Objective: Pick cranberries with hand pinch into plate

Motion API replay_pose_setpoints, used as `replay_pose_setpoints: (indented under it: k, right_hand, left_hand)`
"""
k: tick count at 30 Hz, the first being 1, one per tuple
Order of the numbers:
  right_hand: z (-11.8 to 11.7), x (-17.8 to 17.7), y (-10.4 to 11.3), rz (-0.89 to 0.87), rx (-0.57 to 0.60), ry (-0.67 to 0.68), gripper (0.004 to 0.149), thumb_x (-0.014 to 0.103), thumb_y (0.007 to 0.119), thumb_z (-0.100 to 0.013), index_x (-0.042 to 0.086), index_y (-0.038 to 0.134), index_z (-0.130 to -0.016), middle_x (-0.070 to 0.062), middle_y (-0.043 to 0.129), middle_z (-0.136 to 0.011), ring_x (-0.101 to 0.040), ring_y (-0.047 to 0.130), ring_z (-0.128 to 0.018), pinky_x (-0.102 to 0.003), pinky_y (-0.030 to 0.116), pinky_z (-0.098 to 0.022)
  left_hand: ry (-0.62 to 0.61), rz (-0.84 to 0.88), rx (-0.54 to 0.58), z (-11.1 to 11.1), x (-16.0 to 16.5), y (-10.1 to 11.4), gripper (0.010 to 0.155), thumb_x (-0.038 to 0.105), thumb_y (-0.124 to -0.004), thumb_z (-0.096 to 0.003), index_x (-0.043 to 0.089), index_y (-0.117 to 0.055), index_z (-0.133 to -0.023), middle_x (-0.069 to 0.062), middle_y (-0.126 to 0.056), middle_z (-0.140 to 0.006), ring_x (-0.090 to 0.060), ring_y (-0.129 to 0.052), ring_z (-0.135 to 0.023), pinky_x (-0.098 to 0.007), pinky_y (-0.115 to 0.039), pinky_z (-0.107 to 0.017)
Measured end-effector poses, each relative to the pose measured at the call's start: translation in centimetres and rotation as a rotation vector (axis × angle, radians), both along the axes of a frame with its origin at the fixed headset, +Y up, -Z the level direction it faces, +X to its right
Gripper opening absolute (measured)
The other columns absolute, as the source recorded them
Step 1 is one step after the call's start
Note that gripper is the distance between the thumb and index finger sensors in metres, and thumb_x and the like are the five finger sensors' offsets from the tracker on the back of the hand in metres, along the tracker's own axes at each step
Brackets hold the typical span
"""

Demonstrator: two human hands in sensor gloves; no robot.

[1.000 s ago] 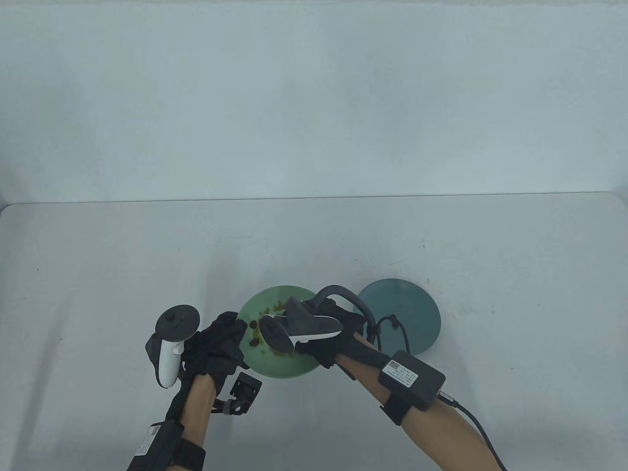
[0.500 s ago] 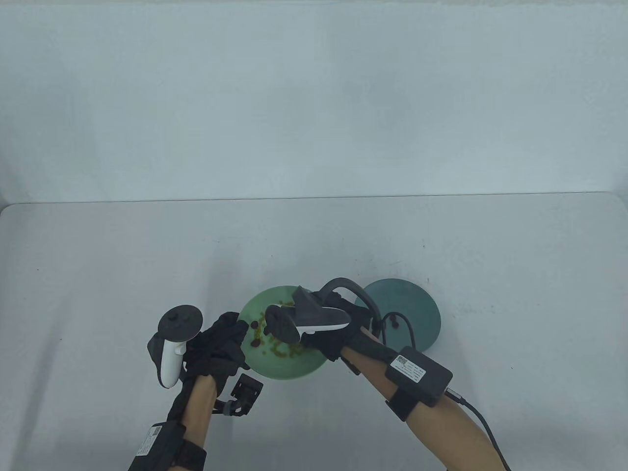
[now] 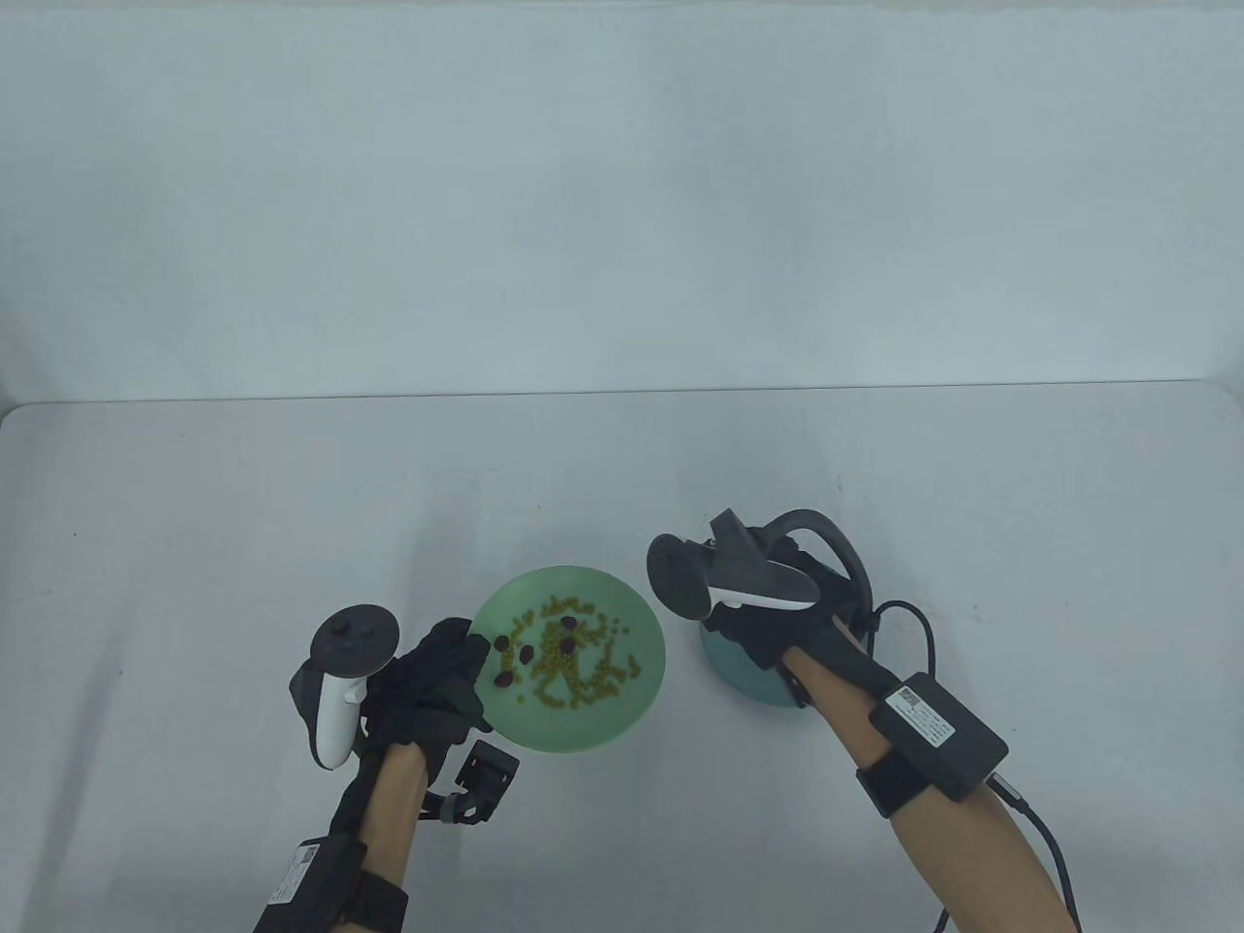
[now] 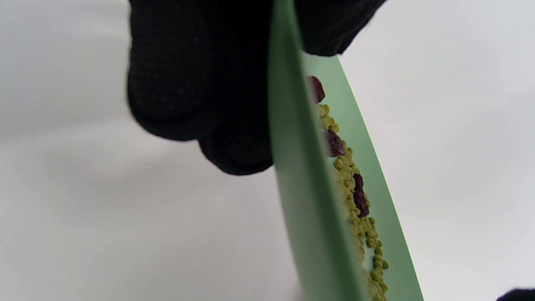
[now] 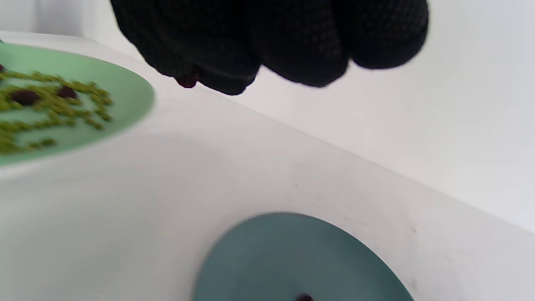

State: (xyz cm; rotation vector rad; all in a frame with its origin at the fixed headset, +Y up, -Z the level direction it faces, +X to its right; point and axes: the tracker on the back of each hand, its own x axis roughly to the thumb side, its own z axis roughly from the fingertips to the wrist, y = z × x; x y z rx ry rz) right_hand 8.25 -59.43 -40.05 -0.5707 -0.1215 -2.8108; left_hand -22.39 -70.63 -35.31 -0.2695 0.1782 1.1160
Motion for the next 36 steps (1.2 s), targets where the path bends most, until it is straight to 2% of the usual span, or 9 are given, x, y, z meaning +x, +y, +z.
replay_pose_setpoints:
  k: [8, 19, 36]
  right_hand:
    - [-1.8, 5.2, -4.2, 0.051, -0.055, -0.155, 0.045, 0.046, 0.077, -0.052, 0.017, 0.086, -0.085, 0.014, 0.091, -0.040, -0.005, 0.094, -0.031, -0.034, 0.087, -0.037]
    - [-3.3, 8.5, -9.4, 0.096, -0.122, -0.286, 0.045, 0.046, 0.077, -0.052, 0.018, 0.086, -0.085, 0.014, 0.091, -0.040, -0.005, 0.094, -0.031, -0.034, 0.087, -0.037]
    - [-4.2, 9.6, -12.5, 0.074, -0.183, -0.357, 0.045, 0.047, 0.077, -0.052, 0.019, 0.086, -0.085, 0.014, 0.091, -0.040, -0.005, 0.094, -0.032, -0.034, 0.087, -0.037]
  left_hand:
    - [0.000, 0.003, 0.003, 0.0, -0.1, 0.0, 0.048, 0.025, -0.067, -0.0599, 0.002, -0.062, -0.102, -0.014, -0.090, -0.079, -0.022, -0.110, -0.045, -0.029, -0.096, -0.034]
    - [-0.007, 0.003, 0.004, 0.0, 0.0, 0.0, 0.048, 0.025, -0.067, -0.0600, 0.002, -0.062, -0.102, -0.014, -0.090, -0.079, -0.022, -0.110, -0.045, -0.029, -0.096, -0.034]
    - [-0.015, -0.001, -0.003, 0.1, 0.0, -0.1, 0.048, 0.025, -0.067, -0.0599, 0.002, -0.062, -0.102, -0.014, -0.090, -0.079, -0.022, -0.110, -0.045, -0.029, -0.096, -0.034]
